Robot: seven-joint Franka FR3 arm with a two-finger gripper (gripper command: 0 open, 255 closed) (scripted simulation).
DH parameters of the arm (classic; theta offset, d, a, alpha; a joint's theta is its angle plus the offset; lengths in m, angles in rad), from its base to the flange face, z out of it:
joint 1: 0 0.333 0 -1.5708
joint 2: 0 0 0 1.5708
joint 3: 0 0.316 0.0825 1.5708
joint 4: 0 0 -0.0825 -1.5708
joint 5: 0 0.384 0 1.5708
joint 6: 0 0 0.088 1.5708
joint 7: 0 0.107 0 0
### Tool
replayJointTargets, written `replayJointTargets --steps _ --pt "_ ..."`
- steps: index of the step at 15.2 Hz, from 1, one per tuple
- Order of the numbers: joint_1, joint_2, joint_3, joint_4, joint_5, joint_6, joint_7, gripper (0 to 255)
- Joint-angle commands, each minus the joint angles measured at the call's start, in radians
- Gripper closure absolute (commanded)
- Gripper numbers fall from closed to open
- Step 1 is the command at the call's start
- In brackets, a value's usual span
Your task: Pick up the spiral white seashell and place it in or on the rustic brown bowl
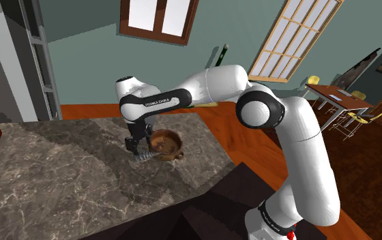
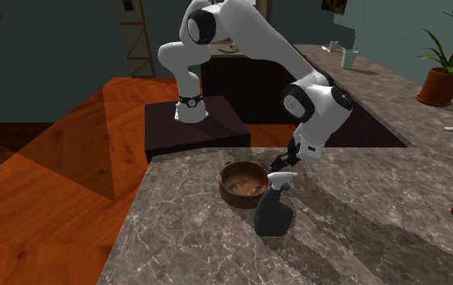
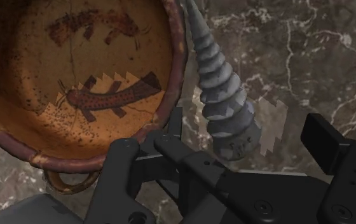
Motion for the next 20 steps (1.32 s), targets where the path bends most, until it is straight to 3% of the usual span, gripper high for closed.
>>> replayJointTargets --steps 1,2,9,17,18,20 --pt "0.026 0.122 0.011 0.197 -0.06 -0.12 -0.155 0" --pt "0.03 0.139 0.011 0.224 -0.067 -0.134 -0.175 0" --pt "0.018 0.131 0.008 0.11 -0.073 -0.029 -0.165 0" --pt "0.018 0.131 0.008 0.11 -0.073 -0.029 -0.165 0" --pt "0.018 0.131 0.008 0.11 -0.073 -0.029 -0.165 255" --pt "0.018 0.131 0.008 0.11 -0.073 -0.029 -0.165 255"
